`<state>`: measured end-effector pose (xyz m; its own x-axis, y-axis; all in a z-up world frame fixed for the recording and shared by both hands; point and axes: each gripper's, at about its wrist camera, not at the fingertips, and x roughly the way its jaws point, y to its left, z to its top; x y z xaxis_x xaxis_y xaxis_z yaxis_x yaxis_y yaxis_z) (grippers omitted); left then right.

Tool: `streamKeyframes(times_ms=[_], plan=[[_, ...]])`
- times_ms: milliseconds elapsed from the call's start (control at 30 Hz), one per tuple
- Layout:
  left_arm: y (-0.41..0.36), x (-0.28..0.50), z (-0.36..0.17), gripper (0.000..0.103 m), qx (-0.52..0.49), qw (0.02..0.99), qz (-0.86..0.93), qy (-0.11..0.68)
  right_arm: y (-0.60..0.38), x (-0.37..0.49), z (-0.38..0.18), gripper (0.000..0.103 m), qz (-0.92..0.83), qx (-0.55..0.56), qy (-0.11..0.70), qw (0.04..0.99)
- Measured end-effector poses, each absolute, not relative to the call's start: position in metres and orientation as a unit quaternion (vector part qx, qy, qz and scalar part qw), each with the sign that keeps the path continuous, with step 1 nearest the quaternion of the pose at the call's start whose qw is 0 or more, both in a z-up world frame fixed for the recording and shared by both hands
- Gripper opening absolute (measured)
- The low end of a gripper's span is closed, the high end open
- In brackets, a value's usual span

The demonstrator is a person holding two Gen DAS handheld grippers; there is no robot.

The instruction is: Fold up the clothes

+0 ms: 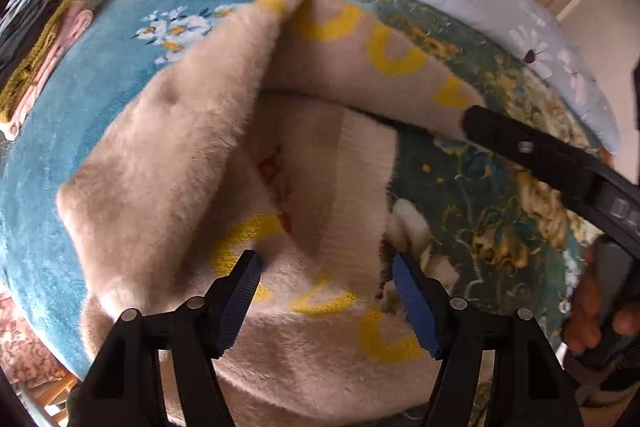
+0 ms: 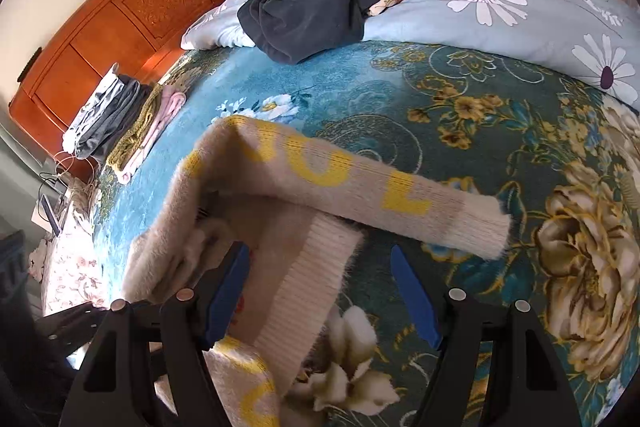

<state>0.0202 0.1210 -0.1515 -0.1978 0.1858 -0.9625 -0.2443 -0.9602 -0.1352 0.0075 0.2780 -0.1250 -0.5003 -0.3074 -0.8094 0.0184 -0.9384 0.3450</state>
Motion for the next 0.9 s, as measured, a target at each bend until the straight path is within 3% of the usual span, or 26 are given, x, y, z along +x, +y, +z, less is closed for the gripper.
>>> streamKeyframes(times_ms=[167,200,233,333,633,900], plan=[[0.127,0.013,-0.169,0.071,-0.634,0.055,0.768,0.076,0.300,0.015,-0.133,0.074,-0.850,0.495,-0.160,0.079],[0.127,0.015,-0.169,0.059,-0.630,0.047,0.771,0.087,0.303,0.015,-0.135,0.074,-0.849,0.497,-0.163,0.077],[0.124,0.017,-0.169,0.041,-0.627,0.042,0.772,0.097,0.305,0.016,-0.137,0.074,-0.848,0.498,-0.164,0.075],[0.115,0.024,-0.169,0.017,-0.622,0.031,0.774,0.113,0.308,0.014,-0.143,0.074,-0.844,0.503,-0.169,0.077],[0.013,0.054,-0.116,0.014,-0.567,0.027,0.823,-0.008,0.281,0.001,-0.144,0.074,-0.832,0.500,-0.195,0.138],[-0.063,0.072,-0.106,0.014,-0.554,-0.042,0.828,-0.076,0.200,-0.038,-0.150,0.074,-0.747,0.504,-0.324,0.289]])
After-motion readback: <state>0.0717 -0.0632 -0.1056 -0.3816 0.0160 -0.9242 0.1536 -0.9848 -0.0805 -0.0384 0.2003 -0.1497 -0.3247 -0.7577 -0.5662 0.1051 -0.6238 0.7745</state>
